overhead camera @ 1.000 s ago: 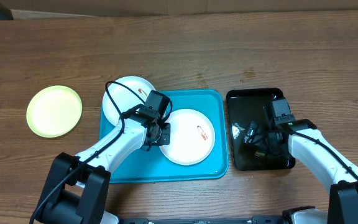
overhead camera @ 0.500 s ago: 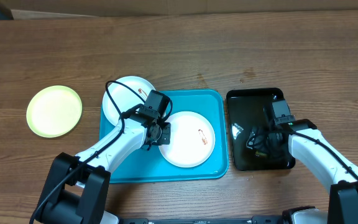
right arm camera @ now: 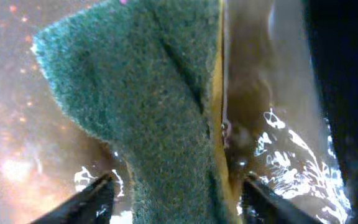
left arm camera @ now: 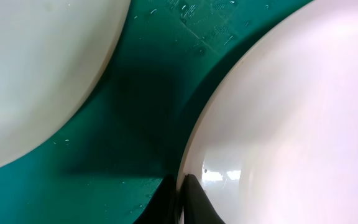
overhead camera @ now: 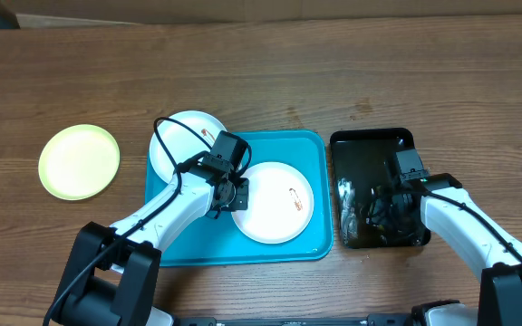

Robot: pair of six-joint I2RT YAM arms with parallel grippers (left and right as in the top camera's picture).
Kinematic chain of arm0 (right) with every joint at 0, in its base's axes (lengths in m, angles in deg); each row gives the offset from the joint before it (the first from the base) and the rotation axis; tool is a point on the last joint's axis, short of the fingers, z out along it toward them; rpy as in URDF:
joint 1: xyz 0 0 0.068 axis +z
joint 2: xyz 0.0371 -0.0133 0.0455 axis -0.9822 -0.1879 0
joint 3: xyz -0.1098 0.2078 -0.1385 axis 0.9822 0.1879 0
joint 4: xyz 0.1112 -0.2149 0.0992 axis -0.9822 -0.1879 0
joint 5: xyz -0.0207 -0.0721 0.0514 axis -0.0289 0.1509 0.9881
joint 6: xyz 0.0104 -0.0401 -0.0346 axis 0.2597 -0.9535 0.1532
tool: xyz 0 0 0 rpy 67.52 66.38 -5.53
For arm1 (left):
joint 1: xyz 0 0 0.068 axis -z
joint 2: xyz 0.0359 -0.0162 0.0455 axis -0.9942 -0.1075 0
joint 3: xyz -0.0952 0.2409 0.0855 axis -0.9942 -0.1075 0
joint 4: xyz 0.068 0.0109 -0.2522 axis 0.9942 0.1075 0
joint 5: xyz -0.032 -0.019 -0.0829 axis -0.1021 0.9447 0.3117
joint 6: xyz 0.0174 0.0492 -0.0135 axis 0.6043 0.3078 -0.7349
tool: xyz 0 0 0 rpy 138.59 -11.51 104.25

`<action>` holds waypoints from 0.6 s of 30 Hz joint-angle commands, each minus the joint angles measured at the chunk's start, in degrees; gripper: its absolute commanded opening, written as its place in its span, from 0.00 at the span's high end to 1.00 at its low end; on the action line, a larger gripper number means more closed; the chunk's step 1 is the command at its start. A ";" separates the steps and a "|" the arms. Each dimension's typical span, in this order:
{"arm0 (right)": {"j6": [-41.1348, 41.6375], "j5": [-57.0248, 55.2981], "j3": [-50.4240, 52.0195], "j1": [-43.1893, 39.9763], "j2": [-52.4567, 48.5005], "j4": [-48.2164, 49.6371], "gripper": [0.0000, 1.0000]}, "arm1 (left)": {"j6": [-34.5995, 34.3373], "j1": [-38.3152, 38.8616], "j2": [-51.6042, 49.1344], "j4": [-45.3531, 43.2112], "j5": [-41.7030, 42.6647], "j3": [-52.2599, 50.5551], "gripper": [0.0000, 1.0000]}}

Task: Clean dirty plates on tray and stack at the side
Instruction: 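Rub the sponge in the black tray water with the right gripper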

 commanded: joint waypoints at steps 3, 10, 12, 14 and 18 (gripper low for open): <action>-0.46 -1.42 0.33 -0.09 -0.11 0.28 0.55 | 0.59 -0.31 -0.50 -0.04 -0.59 -0.13 0.95; -3.26 -1.60 0.31 -0.09 -0.11 8.63 0.37 | 0.59 -0.31 -0.50 -0.04 -0.59 -0.13 0.95; -3.26 -1.62 0.31 -0.11 -0.11 10.56 0.37 | 0.59 -0.31 -0.50 -0.07 -0.59 -0.13 0.95; -3.23 -1.64 0.33 -0.11 -0.11 12.11 0.38 | 0.59 -0.31 -0.50 -0.04 -0.59 -0.13 0.95; -3.23 -1.68 0.33 -0.11 -0.11 15.34 0.37 | 0.59 -0.31 -0.50 -0.02 -0.59 -0.13 0.95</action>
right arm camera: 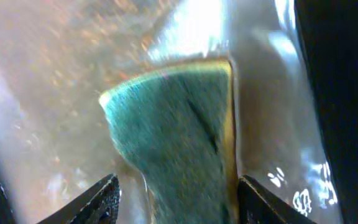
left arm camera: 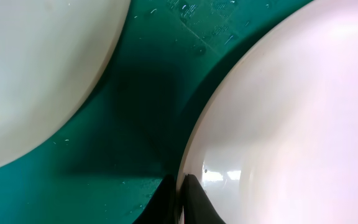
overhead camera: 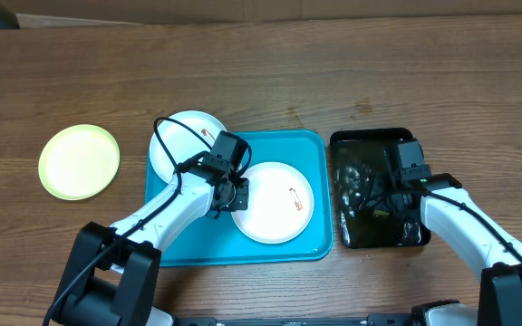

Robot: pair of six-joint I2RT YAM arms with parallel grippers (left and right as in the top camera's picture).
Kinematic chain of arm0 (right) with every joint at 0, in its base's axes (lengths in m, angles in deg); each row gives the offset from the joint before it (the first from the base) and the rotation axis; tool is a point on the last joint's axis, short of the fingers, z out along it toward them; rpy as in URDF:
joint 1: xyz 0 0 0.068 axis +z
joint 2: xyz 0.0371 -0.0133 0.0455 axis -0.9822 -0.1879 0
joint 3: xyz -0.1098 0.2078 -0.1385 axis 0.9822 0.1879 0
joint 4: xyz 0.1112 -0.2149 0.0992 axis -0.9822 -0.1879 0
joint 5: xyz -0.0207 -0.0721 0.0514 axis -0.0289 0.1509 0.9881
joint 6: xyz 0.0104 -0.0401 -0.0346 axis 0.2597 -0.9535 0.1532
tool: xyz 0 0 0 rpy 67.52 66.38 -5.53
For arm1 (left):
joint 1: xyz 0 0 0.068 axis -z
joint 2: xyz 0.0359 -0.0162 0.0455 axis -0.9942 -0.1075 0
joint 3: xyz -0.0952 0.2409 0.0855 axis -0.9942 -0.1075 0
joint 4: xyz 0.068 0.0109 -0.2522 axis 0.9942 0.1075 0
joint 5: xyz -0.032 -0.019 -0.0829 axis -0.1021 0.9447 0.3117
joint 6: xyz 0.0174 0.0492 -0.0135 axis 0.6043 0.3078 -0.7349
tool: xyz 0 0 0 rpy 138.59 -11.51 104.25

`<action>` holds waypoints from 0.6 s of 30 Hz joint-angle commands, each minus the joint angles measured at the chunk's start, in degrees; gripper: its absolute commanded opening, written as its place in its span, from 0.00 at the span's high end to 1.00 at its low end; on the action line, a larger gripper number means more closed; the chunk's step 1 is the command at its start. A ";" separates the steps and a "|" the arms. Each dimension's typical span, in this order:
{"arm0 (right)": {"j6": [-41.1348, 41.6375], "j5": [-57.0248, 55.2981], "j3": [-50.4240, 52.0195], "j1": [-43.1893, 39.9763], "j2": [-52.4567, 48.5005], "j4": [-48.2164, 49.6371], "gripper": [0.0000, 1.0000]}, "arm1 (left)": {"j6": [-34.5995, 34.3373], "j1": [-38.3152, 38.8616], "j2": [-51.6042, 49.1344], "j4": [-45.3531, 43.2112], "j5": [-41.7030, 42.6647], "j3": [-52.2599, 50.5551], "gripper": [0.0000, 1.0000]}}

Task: Clean dirty plates on tray and stack at the side
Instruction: 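Rub the sponge in the black tray water with the right gripper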

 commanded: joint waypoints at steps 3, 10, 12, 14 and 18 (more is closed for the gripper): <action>-0.33 -1.97 0.26 -0.11 -0.11 3.78 0.37 | 0.61 -0.31 -0.50 -0.02 -0.59 -0.13 0.94; -0.33 -2.14 1.42 -0.11 -0.76 4.42 0.43 | 0.61 -0.31 -0.50 0.00 -0.59 -0.13 0.95; -0.33 -2.14 2.99 -0.11 -1.53 6.45 0.42 | 0.61 -0.31 -0.50 -0.02 -0.59 -0.13 0.95; -0.35 -2.10 4.24 -0.11 -2.45 8.81 0.77 | 0.61 -0.31 -0.50 -0.02 -0.61 -0.13 0.96; -2.43 -2.10 3.08 -0.11 -2.60 9.70 0.73 | 0.63 -0.31 -0.50 0.11 -0.61 -0.13 0.96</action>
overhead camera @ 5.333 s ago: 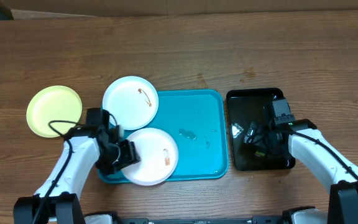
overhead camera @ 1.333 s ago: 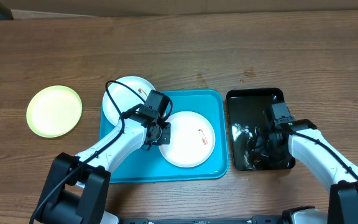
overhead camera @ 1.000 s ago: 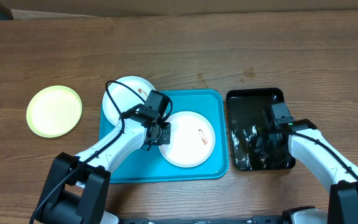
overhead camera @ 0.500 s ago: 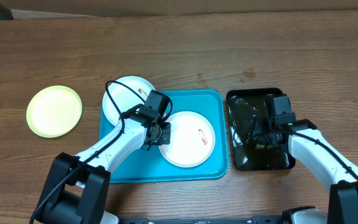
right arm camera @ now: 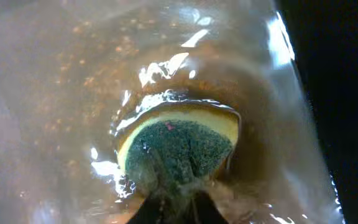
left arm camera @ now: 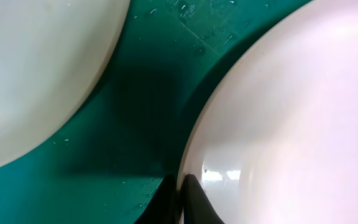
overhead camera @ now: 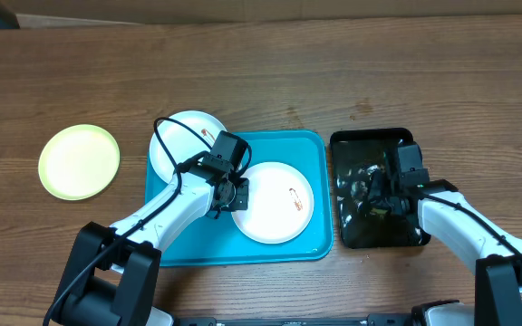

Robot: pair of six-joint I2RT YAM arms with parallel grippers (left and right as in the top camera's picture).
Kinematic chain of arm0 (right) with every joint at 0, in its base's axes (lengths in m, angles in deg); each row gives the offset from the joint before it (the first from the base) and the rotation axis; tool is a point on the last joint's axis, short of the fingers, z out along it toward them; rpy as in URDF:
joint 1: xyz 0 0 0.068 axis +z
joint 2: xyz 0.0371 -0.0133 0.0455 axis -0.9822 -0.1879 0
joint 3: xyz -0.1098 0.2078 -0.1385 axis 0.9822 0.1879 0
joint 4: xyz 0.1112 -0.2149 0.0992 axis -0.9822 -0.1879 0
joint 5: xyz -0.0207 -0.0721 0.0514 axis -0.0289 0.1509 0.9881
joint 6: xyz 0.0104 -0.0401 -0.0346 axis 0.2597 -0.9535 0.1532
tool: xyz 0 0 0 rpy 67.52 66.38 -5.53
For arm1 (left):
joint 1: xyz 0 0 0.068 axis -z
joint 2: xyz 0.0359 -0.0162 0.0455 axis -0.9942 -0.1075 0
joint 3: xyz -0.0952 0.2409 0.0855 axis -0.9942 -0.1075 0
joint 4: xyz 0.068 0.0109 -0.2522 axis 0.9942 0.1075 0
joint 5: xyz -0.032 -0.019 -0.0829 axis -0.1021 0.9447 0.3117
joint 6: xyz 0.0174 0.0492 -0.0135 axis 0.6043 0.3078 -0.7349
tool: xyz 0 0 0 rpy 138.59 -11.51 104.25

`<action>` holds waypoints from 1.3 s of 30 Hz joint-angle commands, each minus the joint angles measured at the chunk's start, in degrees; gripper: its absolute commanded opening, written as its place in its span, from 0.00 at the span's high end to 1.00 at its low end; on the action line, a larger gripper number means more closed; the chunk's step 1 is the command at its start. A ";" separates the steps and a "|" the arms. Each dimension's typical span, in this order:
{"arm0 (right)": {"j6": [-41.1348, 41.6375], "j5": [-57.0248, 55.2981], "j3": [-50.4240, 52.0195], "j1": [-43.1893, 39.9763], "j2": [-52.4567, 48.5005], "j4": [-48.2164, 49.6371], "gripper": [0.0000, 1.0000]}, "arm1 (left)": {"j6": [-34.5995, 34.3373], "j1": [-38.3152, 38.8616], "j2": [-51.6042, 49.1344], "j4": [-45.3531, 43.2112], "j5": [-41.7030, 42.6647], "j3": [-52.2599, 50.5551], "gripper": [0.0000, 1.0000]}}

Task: Clean dirty plates on tray and stack at the side
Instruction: 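Rub the sponge in the black tray water with the right gripper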

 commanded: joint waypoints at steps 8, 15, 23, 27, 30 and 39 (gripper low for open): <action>-5.92 -0.22 -4.63 -0.07 -1.09 0.96 0.19 | 0.61 -0.31 -0.50 0.15 -0.63 -0.13 0.96; -5.86 -0.35 -4.52 -0.07 -5.99 3.19 0.75 | 0.61 -0.31 -0.50 0.11 -0.81 -0.13 0.96; -6.03 -0.35 -12.26 -0.11 -2.62 -7.85 0.37 | 0.61 -0.31 -0.50 0.13 -0.81 -0.15 0.96; -6.03 -0.35 -15.43 -0.11 -0.48 -16.63 0.30 | 0.61 -0.31 -0.50 0.13 -0.81 -0.15 0.95; -6.01 -0.37 -13.90 -0.11 -0.94 -19.02 0.38 | 0.61 -0.31 -0.50 0.15 -1.09 -0.15 0.82; -6.05 -0.37 -4.50 -0.11 -3.89 -6.80 0.89 | 0.61 -0.31 -0.50 0.20 -1.68 -0.15 0.83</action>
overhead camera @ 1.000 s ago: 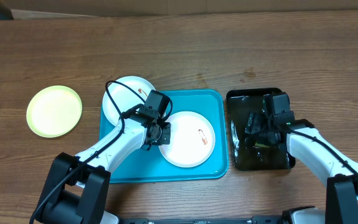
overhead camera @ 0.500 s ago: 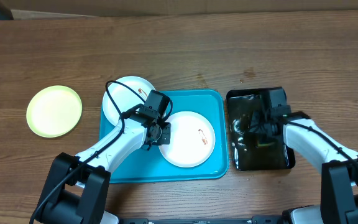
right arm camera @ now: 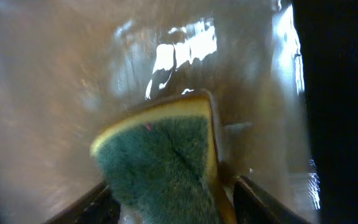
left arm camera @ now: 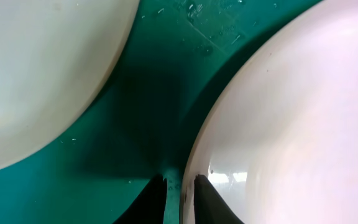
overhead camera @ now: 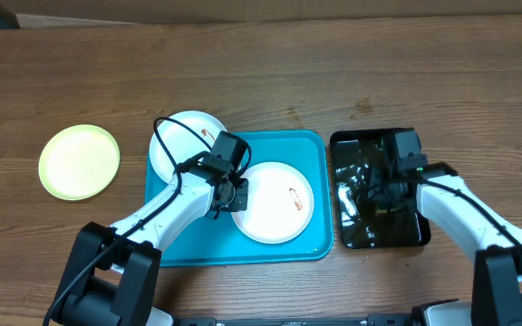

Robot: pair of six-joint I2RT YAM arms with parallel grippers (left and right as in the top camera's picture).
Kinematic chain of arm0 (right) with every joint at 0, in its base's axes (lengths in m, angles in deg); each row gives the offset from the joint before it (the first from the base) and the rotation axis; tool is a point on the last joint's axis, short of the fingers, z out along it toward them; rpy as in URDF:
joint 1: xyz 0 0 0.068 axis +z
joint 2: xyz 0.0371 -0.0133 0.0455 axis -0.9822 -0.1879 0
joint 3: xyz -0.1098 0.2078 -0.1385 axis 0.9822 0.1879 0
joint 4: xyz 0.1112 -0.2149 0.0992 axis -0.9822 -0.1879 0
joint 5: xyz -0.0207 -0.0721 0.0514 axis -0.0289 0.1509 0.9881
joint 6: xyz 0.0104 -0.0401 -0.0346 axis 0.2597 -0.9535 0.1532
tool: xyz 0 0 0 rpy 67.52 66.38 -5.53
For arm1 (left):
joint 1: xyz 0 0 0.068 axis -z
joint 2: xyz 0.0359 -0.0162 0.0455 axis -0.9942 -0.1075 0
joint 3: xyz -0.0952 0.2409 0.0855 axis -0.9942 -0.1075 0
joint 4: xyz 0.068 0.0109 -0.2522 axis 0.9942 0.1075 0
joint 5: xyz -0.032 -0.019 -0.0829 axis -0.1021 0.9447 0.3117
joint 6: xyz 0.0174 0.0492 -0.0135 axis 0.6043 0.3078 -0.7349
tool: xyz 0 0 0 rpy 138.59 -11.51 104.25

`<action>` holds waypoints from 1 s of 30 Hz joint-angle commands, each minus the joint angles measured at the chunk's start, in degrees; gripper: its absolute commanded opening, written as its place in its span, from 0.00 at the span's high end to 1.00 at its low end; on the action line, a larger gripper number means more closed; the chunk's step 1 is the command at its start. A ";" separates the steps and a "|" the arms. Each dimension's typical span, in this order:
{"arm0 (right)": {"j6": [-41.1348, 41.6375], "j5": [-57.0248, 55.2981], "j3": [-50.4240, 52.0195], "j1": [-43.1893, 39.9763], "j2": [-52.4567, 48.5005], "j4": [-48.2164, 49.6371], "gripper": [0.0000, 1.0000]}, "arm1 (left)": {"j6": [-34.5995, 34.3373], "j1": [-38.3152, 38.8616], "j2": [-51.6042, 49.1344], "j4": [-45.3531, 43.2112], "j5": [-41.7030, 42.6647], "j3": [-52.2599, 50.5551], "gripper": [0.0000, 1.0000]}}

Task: Clean dirty plates on tray and stack at the side
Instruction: 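Rub the sponge in the black tray water with the right gripper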

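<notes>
A white plate [overhead camera: 275,201] with a small red smear lies in the teal tray [overhead camera: 306,244]. My left gripper [left arm camera: 179,183] sits low at that plate's left rim [left arm camera: 194,155]. Its fingers stand slightly apart astride the rim, open. A second white plate [overhead camera: 184,140] overlaps the tray's upper left corner. In the black tub [overhead camera: 406,231] of brownish water, my right gripper [right arm camera: 173,190] holds a green and yellow sponge [right arm camera: 160,155], which fills the wide span between its fingers.
A yellow-green plate [overhead camera: 79,161] sits alone on the wooden table at the far left. The black tub stands right beside the tray's right edge. Both arms reach in from the table's near edge.
My left fingers, pressed together on the plate rim before, now stand apart with the rim between them. My right fingers have widened and the sponge has sprung back from its squeezed state.
My left gripper stayed pinched on the tray plate's rim through every earlier moment and has now opened. My right gripper held the sponge in the tub, wide at first, then squeezed it tight in the water, and now holds it expanded, nearer the tub's far end.
</notes>
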 commanded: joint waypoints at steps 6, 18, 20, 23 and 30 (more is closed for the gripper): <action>0.00 -0.24 -8.70 -0.15 1.95 -11.13 0.96 | 0.44 -0.31 -0.52 0.17 -0.79 -0.20 0.85; 0.42 2.56 -16.72 -0.09 5.14 -28.65 0.96 | 0.44 -0.20 -0.52 0.22 -0.74 -0.17 0.90; -0.48 2.40 -16.70 -0.09 4.81 -27.96 0.96 | 0.42 -0.20 -0.52 0.17 -0.74 -0.17 0.91; -1.16 3.96 -17.46 -0.09 4.85 -29.92 0.96 | 0.44 -0.20 -0.52 0.22 -0.74 -0.20 0.95; -1.29 4.48 -17.38 -0.09 4.74 -29.86 0.96 | 0.44 -0.20 -0.52 0.37 -0.74 -0.20 0.96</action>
